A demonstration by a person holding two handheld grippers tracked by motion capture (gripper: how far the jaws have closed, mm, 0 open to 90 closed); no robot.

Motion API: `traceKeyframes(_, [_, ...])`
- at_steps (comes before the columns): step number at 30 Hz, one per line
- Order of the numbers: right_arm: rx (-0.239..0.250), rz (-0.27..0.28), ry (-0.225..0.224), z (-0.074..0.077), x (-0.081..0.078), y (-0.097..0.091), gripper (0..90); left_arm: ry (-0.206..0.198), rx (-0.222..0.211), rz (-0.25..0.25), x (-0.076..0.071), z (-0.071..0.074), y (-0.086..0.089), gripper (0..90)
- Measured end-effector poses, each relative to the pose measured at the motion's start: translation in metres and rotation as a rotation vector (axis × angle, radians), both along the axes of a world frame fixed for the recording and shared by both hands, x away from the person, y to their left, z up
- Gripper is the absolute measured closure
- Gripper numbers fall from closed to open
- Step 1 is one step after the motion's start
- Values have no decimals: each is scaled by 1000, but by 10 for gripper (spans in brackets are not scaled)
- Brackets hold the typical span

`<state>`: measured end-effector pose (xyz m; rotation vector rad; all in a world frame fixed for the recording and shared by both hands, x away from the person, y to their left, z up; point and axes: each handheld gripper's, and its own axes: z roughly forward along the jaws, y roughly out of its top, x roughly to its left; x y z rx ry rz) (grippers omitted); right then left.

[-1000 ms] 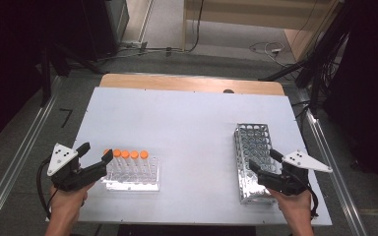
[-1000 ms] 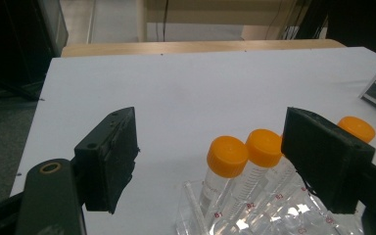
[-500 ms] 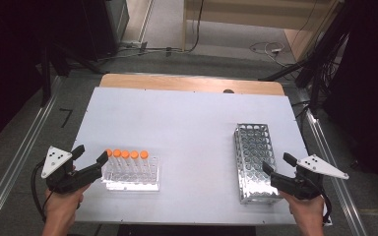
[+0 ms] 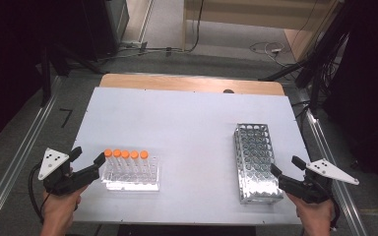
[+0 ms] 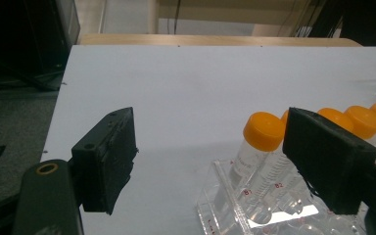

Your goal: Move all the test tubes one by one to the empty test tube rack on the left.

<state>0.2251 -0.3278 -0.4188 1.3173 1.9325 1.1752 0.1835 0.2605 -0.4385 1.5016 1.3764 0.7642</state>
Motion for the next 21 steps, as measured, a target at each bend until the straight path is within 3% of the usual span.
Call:
traceKeyframes(15, [-1,-55,9,-5,-4,-17,175,38,4,48,1,-11,16,208])
traceKeyframes(21, [-28,-82,13,-8,-5,-22,175,60,17,75,2,-17,22,208])
